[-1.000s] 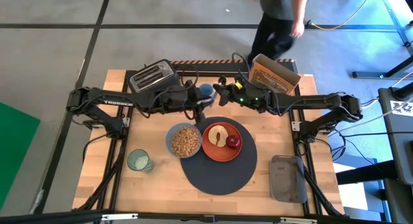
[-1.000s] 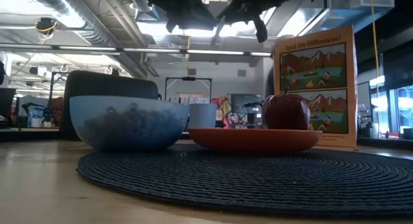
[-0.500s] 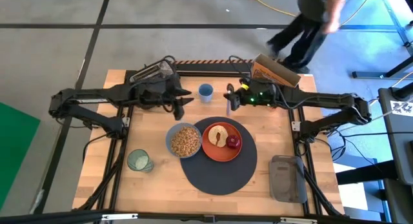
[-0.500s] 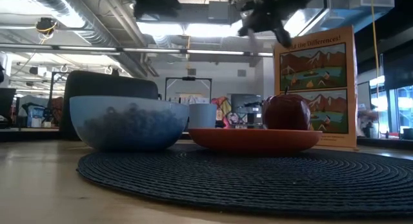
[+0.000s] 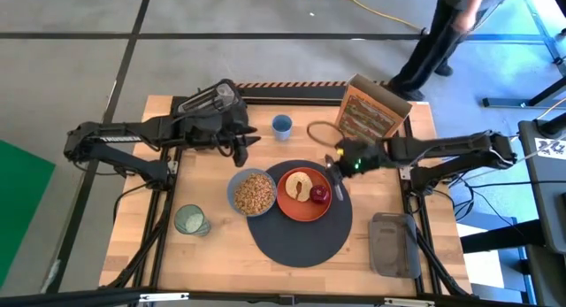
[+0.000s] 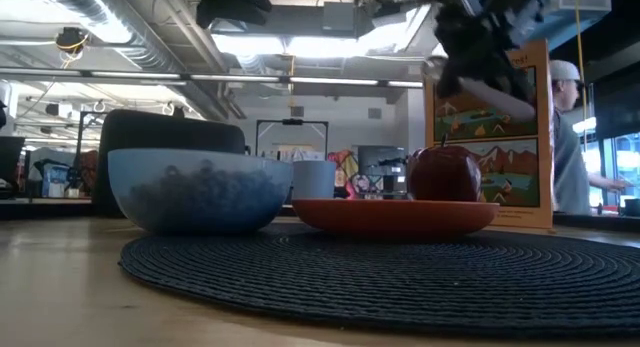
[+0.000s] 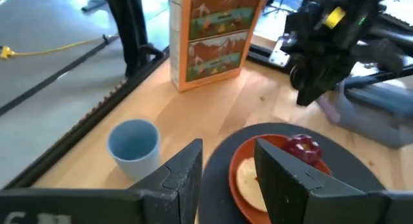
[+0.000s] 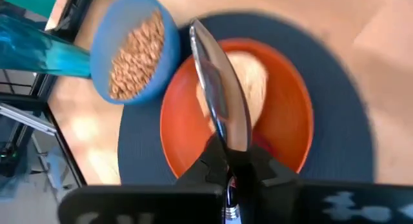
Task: Arrange a breakfast setting
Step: Put the blue spoon on the tablemat to the right of the orange plate
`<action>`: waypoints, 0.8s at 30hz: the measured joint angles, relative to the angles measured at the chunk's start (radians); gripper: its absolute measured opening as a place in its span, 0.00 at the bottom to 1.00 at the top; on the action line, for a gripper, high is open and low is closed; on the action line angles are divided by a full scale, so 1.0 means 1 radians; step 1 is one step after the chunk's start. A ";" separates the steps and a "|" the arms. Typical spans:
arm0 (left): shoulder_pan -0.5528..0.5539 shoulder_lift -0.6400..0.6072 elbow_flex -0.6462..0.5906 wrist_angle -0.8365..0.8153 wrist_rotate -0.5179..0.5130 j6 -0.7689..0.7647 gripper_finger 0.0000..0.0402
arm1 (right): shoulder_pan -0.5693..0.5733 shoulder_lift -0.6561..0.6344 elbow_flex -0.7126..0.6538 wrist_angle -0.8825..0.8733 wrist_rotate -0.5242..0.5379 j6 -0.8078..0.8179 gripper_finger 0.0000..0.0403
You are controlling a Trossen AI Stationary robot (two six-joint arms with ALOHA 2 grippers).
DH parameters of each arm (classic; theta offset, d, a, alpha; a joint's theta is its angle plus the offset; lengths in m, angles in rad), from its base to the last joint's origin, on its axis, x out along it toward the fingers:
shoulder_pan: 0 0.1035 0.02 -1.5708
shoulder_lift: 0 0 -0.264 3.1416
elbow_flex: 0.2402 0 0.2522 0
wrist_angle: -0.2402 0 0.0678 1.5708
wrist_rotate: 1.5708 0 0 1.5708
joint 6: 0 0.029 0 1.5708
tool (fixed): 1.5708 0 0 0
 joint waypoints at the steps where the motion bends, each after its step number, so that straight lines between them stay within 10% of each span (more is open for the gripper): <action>1: -0.009 -0.001 0.000 0.001 0.000 -0.006 0.34 | 0.022 -0.007 -0.033 0.030 0.008 0.034 0.00; 24: -0.019 0.002 0.000 -0.003 -0.001 -0.008 0.34 | 0.243 -0.063 -0.431 0.248 0.204 0.454 0.00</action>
